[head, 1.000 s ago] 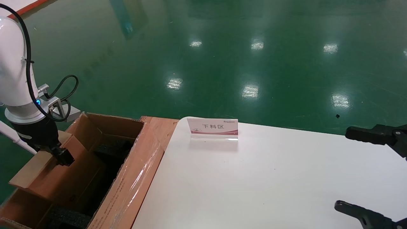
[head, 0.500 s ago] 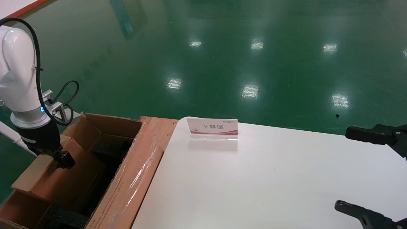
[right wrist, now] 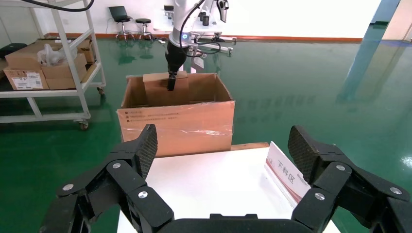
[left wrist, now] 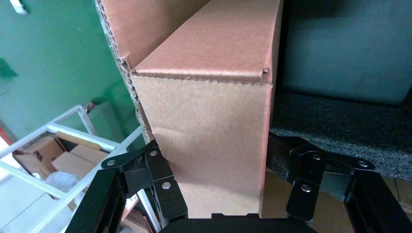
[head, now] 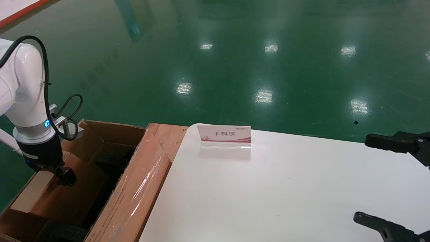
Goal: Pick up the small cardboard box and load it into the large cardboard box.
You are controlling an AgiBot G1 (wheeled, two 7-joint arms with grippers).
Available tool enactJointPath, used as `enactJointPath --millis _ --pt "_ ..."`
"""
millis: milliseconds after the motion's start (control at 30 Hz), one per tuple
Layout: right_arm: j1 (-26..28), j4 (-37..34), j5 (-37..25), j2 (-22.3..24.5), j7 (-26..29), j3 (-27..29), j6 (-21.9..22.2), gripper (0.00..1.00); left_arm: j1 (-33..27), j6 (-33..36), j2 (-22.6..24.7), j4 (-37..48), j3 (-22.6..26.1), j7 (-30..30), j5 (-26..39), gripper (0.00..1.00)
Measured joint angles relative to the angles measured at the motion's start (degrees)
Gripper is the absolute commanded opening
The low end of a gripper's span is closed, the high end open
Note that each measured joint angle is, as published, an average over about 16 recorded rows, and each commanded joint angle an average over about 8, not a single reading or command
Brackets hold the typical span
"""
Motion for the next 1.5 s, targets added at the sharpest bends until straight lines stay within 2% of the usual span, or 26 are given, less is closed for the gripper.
enactJointPath --millis 100,167,1167,1500 --pt "0.0 0.0 0.0 0.0 0.0 0.0 0.0 1.00 0.5 0.2 0.1 0.5 0.0 0.1 -0.1 0.89" --pt "0.0 0.0 0.0 0.0 0.0 0.0 0.0 1.00 0.6 0.2 0.1 0.7 0.0 0.1 -0.1 1.00" --pt "0.0 0.0 0.0 0.0 0.0 0.0 0.0 1.00 0.0 0.1 0.2 0.0 0.0 0.3 0.1 1.00" --pt "0.0 0.0 0.0 0.0 0.0 0.0 0.0 1.00 -4.4 -2.1 0.7 -3.0 -1.0 4.1 -0.5 1.00"
